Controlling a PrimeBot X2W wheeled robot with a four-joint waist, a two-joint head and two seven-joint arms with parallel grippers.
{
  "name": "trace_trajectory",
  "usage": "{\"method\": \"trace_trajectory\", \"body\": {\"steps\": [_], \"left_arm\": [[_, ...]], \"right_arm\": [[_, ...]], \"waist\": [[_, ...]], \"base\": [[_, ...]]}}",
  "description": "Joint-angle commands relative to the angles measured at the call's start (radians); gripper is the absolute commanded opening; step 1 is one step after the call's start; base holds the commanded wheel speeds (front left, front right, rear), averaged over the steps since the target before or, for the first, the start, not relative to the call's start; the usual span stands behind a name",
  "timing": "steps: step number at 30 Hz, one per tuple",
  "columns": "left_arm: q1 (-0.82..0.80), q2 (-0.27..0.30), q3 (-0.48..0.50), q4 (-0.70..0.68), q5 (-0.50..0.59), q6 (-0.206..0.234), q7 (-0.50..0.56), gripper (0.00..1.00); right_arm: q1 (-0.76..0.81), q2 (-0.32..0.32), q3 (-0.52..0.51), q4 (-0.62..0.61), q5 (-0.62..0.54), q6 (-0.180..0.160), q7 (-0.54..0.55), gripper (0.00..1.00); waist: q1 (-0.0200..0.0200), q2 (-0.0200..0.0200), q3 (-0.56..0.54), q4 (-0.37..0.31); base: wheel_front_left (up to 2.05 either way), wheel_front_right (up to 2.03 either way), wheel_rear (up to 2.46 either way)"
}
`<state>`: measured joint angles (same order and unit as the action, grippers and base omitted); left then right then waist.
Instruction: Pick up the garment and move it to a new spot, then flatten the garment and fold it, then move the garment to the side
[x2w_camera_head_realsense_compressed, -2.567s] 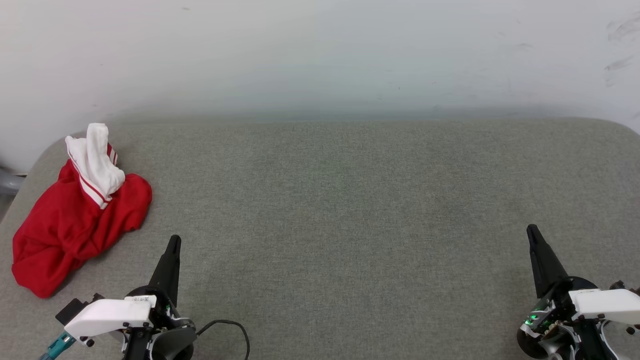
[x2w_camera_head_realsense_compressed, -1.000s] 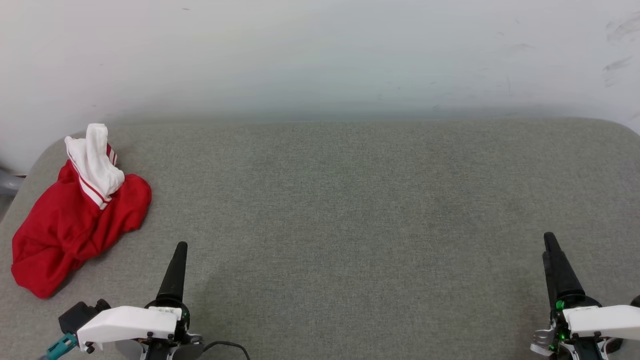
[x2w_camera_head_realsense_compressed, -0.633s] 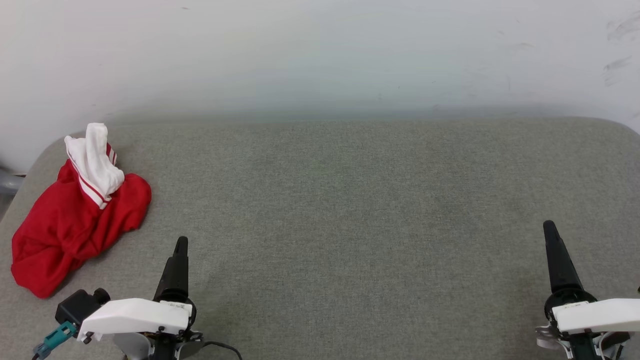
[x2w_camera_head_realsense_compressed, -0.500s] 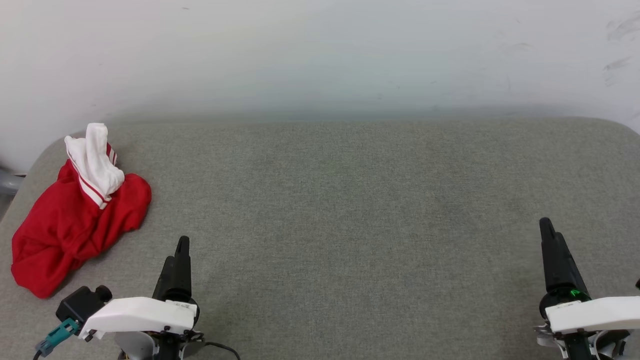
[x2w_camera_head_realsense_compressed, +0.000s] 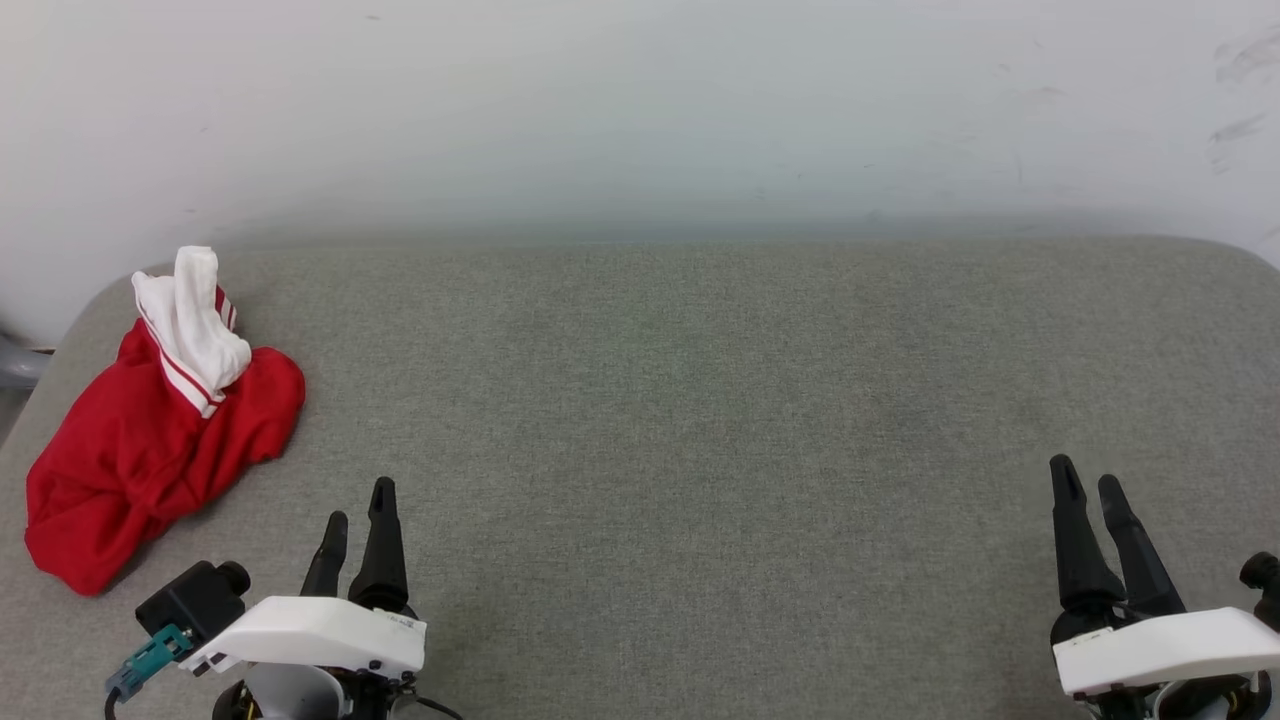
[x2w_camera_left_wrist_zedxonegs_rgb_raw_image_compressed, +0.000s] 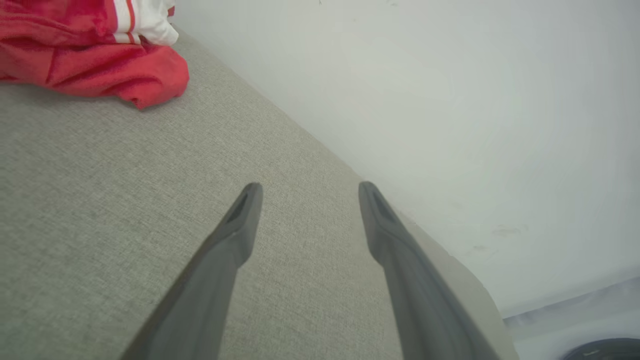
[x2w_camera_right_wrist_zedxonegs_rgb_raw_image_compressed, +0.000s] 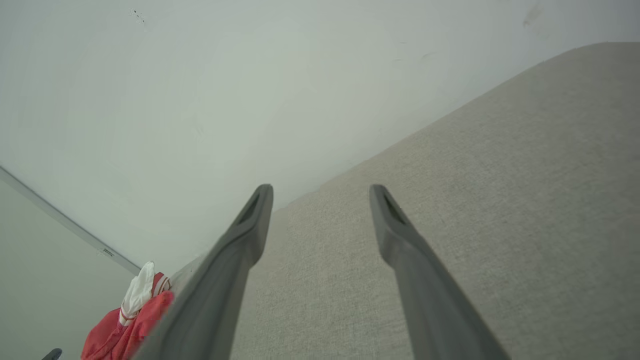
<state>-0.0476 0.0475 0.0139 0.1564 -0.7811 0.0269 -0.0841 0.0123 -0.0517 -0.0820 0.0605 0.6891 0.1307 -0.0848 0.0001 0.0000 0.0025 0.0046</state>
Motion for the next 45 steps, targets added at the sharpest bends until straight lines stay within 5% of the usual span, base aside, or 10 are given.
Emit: {"method": "trace_trajectory", "body": {"steps": [1,45], "left_arm": [[-0.004,0.002,-0.002,-0.017,0.029,0.004,-0.011,1.0],[0.022,0.003,-0.073,-0.048,0.469,0.035,-0.123,1.0]], "right_arm": [[-0.002,0.001,0.002,-0.017,-0.033,0.0,-0.009,1.0],[0.051,0.002,0.005,-0.061,-0.48,0.0,-0.122,1.0]], "waist": [[-0.0001,0.0,0.0,0.0],[-0.0001,0.0,-0.009,0.008]], "base": [[0.0,0.0,0.0],[0.0,0.0,0.0]]}}
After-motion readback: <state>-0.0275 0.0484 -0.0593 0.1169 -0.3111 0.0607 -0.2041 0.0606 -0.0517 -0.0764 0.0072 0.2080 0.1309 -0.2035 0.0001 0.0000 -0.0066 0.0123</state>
